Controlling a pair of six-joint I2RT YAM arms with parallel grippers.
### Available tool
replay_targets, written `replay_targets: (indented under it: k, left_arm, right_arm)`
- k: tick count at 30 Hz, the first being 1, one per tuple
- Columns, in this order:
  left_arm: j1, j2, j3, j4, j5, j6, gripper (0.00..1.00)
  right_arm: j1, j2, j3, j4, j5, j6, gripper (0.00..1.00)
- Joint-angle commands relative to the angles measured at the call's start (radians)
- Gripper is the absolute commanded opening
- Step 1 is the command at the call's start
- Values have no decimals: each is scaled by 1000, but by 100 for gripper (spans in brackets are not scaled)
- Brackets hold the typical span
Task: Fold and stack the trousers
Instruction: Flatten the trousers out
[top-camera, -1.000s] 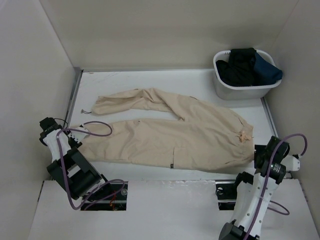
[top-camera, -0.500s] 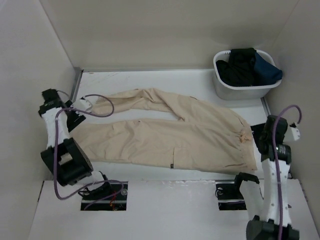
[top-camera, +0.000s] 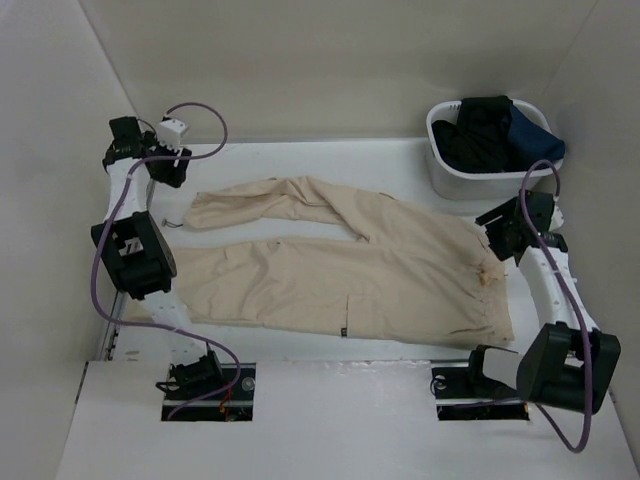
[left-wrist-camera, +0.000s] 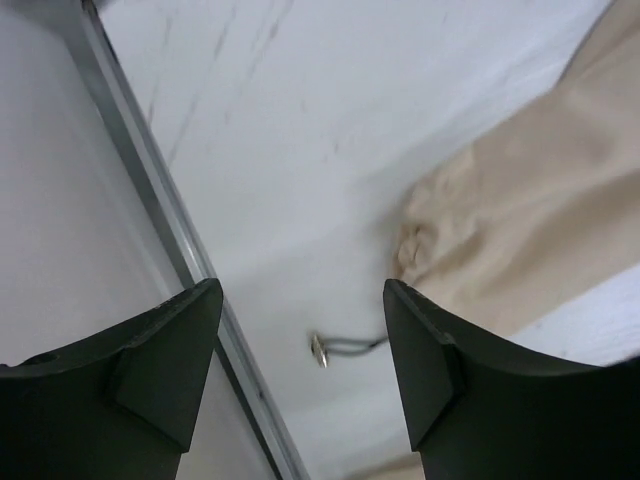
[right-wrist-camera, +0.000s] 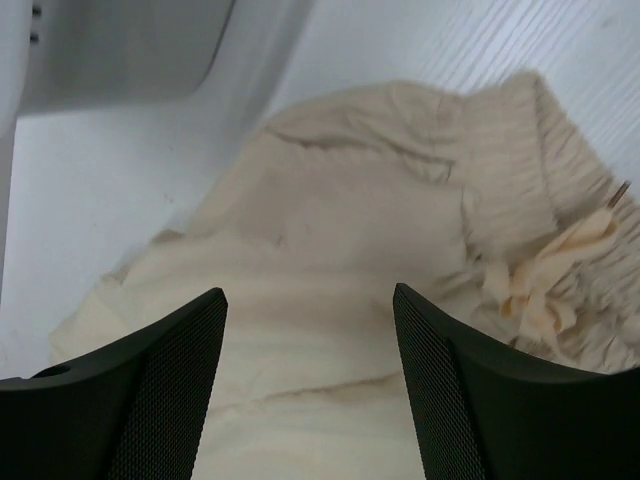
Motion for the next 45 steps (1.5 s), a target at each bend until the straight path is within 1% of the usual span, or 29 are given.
replay_targets:
  k: [1, 4, 6, 8, 10, 11, 12, 13, 14, 16, 18, 19, 21, 22, 23, 25, 26, 27, 29, 30, 33, 35, 37, 39, 41, 43, 45]
  left_arm:
    - [-60, 77, 99, -90, 166, -14, 66]
    - [-94, 145, 162, -169, 218, 11, 67]
    - [-105, 191, 201, -200, 228, 5, 67]
    - [-114, 231, 223, -215, 212, 5, 67]
    - [-125, 266, 223, -226, 150, 26, 67]
    - [-131, 295, 223, -235, 73, 43, 63]
    - [-134, 317, 220, -243, 30, 51, 58]
    - [-136, 326, 217, -244, 19, 52, 53]
    - [-139, 331, 214, -238, 19, 46, 46]
    - [-139, 323, 205, -212, 28, 19, 31]
    - [-146, 292, 185, -171, 21, 0, 20]
    - [-154, 271, 171, -151, 19, -2, 16]
    - [-159, 219, 140, -100, 8, -2, 11]
    - [-160, 191, 125, -70, 1, 1, 10]
    - [-160, 165, 111, -34, -12, 2, 9]
    - [-157, 105, 76, 54, -48, 6, 7]
    - [-154, 69, 52, 113, -67, 9, 7]
    - [-150, 33, 27, 172, -81, 14, 7]
    - [-139, -21, -8, 265, -102, 15, 7]
    - [-131, -50, -18, 308, -114, 17, 8]
    - [-119, -88, -15, 355, -124, 50, 10]
    - [-114, -114, -16, 392, -127, 89, 10]
    - [-108, -152, -53, 449, -130, 113, 10]
    - [-87, -205, -143, 501, -116, 147, 14]
    - [-64, -248, -252, 500, -102, 192, 18]
    - [-45, -297, -368, 446, -95, 230, 20]
    - [-38, -355, -473, 348, -65, 288, 22]
  right_arm:
    - [-85, 50, 37, 77, -59, -107, 72]
    - [-120, 104, 59, 94, -96, -131, 73]
    - [-131, 137, 81, 94, -104, -144, 75]
    - [-145, 186, 112, 93, -121, -159, 79]
    - [-155, 246, 147, 74, -153, -180, 83]
    - [-163, 286, 168, 49, -170, -184, 85]
    - [-172, 323, 182, 30, -182, -179, 86]
    - [-177, 354, 188, 25, -194, -173, 87]
    - [-183, 378, 190, 25, -193, -165, 100]
    - [-198, 424, 192, 34, -182, -129, 100]
    - [-211, 467, 190, 44, -196, -66, 100]
    - [-214, 481, 190, 42, -199, -34, 100]
    - [-211, 513, 196, 38, -196, 2, 100]
    - [-211, 545, 207, 28, -205, 5, 97]
    - [-209, 579, 224, 10, -226, 13, 89]
    - [-214, 636, 231, 5, -253, 45, 66]
    - [-214, 650, 227, 17, -262, 60, 57]
    - [-214, 670, 219, 42, -279, 79, 44]
    - [-215, 681, 199, 82, -296, 111, 9]
    - [-218, 676, 189, 94, -293, 123, 0]
    - [-235, 656, 187, 105, -283, 110, 0]
    - [-235, 629, 205, 96, -267, 73, 0]
    - [-232, 593, 230, 64, -218, 36, 0]
    - [-229, 544, 242, 38, -146, 7, 0]
    - [-226, 489, 238, 33, -87, -3, 0]
    - [-229, 435, 225, 33, -50, -4, 0]
    - [-228, 392, 215, 38, -35, -4, 0]
